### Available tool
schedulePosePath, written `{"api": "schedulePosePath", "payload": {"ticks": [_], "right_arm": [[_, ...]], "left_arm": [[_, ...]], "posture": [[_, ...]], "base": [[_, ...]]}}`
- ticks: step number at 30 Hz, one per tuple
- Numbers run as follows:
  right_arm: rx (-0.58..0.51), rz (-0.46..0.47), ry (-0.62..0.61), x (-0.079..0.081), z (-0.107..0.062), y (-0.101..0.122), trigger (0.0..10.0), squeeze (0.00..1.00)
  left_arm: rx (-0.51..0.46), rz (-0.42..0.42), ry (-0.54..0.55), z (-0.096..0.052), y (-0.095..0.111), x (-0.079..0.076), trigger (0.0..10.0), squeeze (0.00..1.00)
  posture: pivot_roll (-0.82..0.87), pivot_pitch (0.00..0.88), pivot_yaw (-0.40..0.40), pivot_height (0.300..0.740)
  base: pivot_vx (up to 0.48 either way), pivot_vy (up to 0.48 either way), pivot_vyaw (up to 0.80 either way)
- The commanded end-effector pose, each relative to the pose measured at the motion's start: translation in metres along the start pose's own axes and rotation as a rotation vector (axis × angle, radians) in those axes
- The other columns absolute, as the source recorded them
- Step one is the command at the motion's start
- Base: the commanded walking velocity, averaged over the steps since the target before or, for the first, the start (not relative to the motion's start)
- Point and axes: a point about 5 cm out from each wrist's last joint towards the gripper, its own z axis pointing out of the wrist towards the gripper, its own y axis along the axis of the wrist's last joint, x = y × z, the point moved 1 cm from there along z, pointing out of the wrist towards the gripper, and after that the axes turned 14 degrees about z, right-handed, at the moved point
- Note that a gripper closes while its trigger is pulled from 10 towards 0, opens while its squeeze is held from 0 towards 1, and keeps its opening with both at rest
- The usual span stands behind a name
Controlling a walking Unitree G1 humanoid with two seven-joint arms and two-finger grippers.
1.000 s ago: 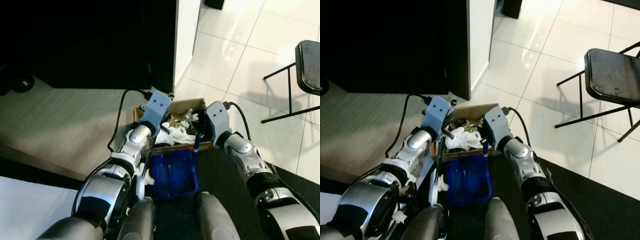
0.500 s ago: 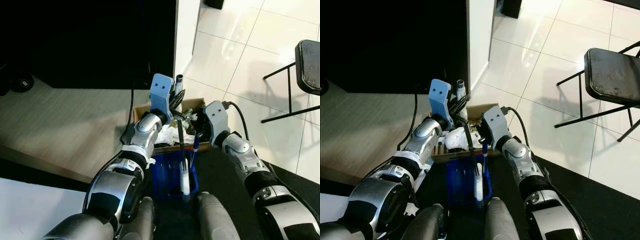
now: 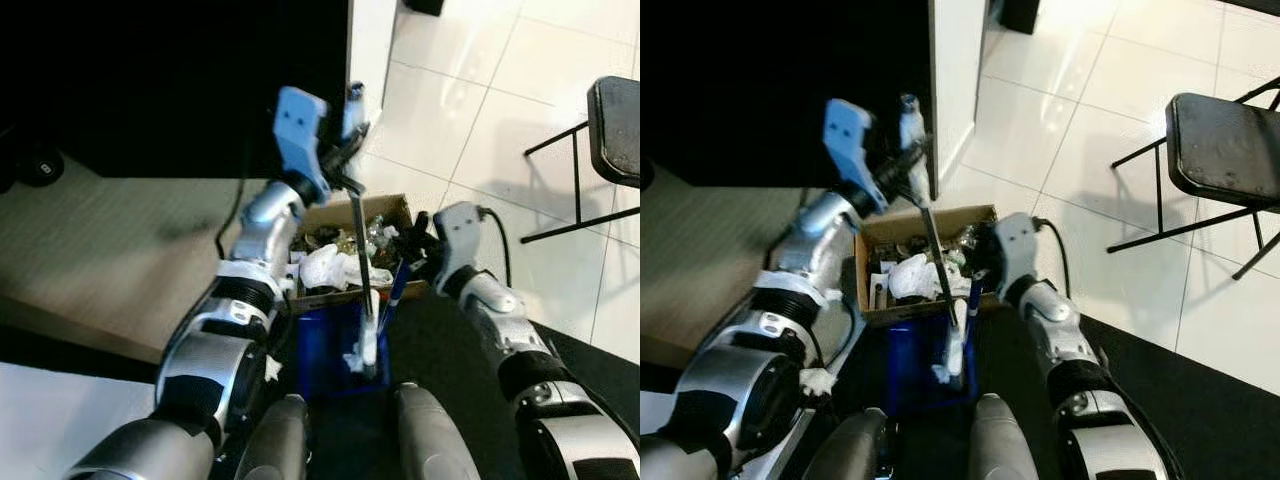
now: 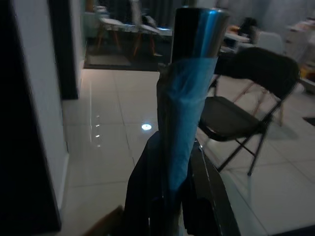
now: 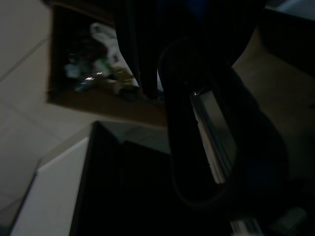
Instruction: Sweep floor
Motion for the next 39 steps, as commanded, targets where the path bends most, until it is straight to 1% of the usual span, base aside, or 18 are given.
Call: {"api": "schedulePosePath", "payload": {"ticks": [1,2,4,5,7,9,11,12,17,22,25,26,27,28,30,33,35,39], "right_arm": [[-0.040,0.060,0.067,0.009,0.003,0.002,10.0,0.00],[-0.053,0.067,0.082,0.010,0.002,0.003,10.0,0.00],[-0.088,0.094,0.120,0.013,0.000,0.008,10.0,0.00],[-0.088,0.094,0.120,0.013,0.000,0.008,10.0,0.00],[-0.098,0.102,0.149,0.015,0.000,0.009,10.0,0.00],[-0.100,0.101,0.157,0.016,0.000,0.010,10.0,0.00],[-0.099,0.089,0.185,0.018,-0.001,0.011,10.0,0.00],[-0.099,0.089,0.185,0.018,-0.001,0.011,10.0,0.00],[-0.081,0.060,0.201,0.020,0.000,0.011,10.0,0.00],[-0.042,0.043,0.212,0.021,0.000,0.006,10.0,0.00],[-0.027,0.034,0.209,0.021,-0.001,0.004,10.0,0.00],[0.010,0.001,0.199,0.018,-0.005,-0.002,10.0,0.00],[0.010,0.001,0.199,0.018,-0.005,-0.002,10.0,0.00],[0.026,-0.006,0.180,0.014,-0.009,-0.005,10.0,0.00],[0.035,-0.023,0.161,0.009,-0.014,-0.006,10.0,0.00],[0.043,-0.036,0.137,0.003,-0.018,-0.006,10.0,0.00],[0.020,-0.034,0.077,-0.012,-0.030,0.002,10.0,0.00],[-0.022,-0.022,0.062,-0.020,-0.042,0.012,10.0,0.00]], "left_arm": [[-0.043,0.021,0.006,-0.003,0.012,0.011,10.0,0.00],[-0.033,0.049,0.001,-0.005,0.014,0.017,10.0,0.00],[0.024,0.199,0.008,-0.014,0.016,0.036,10.0,0.00],[0.024,0.199,0.008,-0.014,0.016,0.036,10.0,0.00],[0.056,0.252,0.029,-0.020,0.016,0.048,10.0,0.00],[0.059,0.254,0.035,-0.022,0.017,0.051,10.0,0.00],[0.069,0.321,0.129,-0.031,0.023,0.070,10.0,0.00],[0.069,0.321,0.129,-0.031,0.023,0.070,10.0,0.00],[0.045,0.385,0.238,-0.038,0.037,0.091,10.0,0.00],[-0.026,0.473,0.421,-0.044,0.064,0.117,10.0,0.00],[-0.027,0.476,0.420,-0.045,0.066,0.119,10.0,0.00],[-0.006,0.448,0.345,-0.044,0.060,0.116,10.0,0.00],[-0.006,0.448,0.345,-0.044,0.060,0.116,10.0,0.00],[0.035,0.461,0.256,-0.043,0.050,0.108,10.0,0.00],[0.073,0.499,0.198,-0.045,0.041,0.101,10.0,0.00],[0.099,0.524,0.177,-0.047,0.036,0.099,10.0,0.00],[0.149,0.563,0.156,-0.052,0.025,0.096,10.0,0.00],[0.191,0.605,0.134,-0.056,0.017,0.094,10.0,0.00]], "posture": [[-0.02,0.122,0.037,0.740],[-0.02,0.120,0.040,0.740],[-0.01,0.116,0.043,0.740],[-0.01,0.116,0.043,0.740],[-0.01,0.115,0.045,0.740],[-0.01,0.115,0.045,0.740],[-0.01,0.112,0.044,0.740],[-0.01,0.112,0.044,0.740],[-0.01,0.108,0.044,0.740],[-0.01,0.108,0.042,0.740],[-0.01,0.107,0.041,0.740],[-0.01,0.108,0.042,0.740],[-0.01,0.108,0.042,0.740],[-0.01,0.108,0.042,0.740],[-0.01,0.107,0.044,0.740],[-0.01,0.103,0.045,0.740],[-0.01,0.099,0.043,0.740],[-0.02,0.096,0.044,0.740]], "base": [[0.000,0.000,0.00],[0.000,0.000,0.00],[0.000,0.000,0.00],[0.000,0.000,0.00],[0.000,0.000,0.00],[0.000,0.000,0.00],[0.000,0.000,0.00],[0.000,0.000,0.00],[0.000,0.000,0.00],[0.000,0.000,0.00],[0.000,0.000,0.00],[0.000,0.000,0.00],[0.000,0.000,0.00],[0.000,0.000,0.00],[0.000,0.000,0.00],[0.000,0.000,0.00],[0.000,0.000,0.00],[0.000,0.000,0.00]]}}
